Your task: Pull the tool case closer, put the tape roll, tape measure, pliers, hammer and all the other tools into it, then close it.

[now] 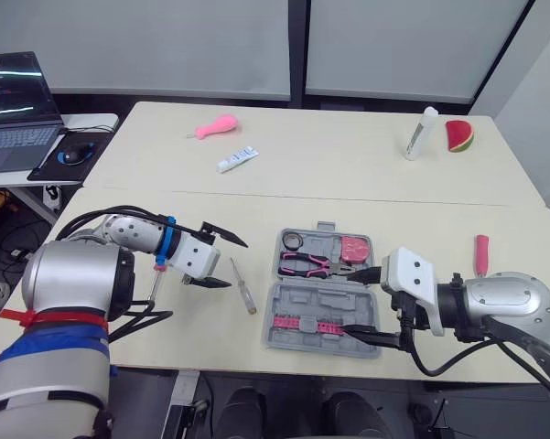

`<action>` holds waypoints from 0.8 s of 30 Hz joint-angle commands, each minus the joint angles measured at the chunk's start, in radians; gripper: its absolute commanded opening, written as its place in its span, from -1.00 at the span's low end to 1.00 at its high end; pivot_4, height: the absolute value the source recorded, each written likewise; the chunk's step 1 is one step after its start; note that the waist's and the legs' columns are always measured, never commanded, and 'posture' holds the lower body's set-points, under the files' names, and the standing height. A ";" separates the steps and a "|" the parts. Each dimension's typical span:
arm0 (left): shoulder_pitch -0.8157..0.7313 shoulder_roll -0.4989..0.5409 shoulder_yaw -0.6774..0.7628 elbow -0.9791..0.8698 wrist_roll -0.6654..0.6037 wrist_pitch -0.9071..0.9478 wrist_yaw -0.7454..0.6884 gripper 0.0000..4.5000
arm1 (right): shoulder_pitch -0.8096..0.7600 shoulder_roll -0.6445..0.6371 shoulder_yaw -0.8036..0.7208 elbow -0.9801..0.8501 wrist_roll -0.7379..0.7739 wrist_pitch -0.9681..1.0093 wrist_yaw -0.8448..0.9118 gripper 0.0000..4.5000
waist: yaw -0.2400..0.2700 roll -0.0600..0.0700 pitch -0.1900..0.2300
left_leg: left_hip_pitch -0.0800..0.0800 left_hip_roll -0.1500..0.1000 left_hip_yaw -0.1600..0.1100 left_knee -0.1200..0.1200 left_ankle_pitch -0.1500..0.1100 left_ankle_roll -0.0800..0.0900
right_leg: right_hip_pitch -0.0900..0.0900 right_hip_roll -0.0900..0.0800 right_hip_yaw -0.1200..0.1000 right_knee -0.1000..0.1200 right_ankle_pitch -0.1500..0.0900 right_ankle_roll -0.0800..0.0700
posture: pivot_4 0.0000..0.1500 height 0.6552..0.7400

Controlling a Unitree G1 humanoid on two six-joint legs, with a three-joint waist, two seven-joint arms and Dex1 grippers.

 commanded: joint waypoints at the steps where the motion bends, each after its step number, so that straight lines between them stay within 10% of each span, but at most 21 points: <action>1: 0.060 0.030 -0.012 -0.159 -0.023 -0.051 -0.047 0.97 | -0.024 -0.002 0.004 -0.007 -0.017 -0.024 0.013 1.00 | -0.003 0.000 0.000 | 0.000 0.000 0.000 0.000 0.000 0.000 | 0.000 -0.001 0.000 0.000 0.000 0.000 | 1.00 1.00; 11: 0.261 0.094 -0.192 -0.739 -0.202 0.073 -0.057 0.97 | -0.048 0.005 0.041 0.009 -0.064 -0.024 0.013 1.00 | -0.011 0.000 0.000 | 0.000 0.000 -0.003 0.006 0.000 0.000 | 0.001 -0.004 0.000 0.006 0.000 0.000 | 1.00 1.00; 24: 0.392 0.118 -0.250 -0.966 -0.584 0.498 -0.201 0.97 | -0.115 0.034 0.128 0.036 -0.180 -0.066 0.014 1.00 | -0.022 0.001 -0.001 | 0.000 0.000 -0.004 0.007 0.000 0.000 | 0.000 -0.004 0.000 0.008 0.000 0.000 | 1.00 1.00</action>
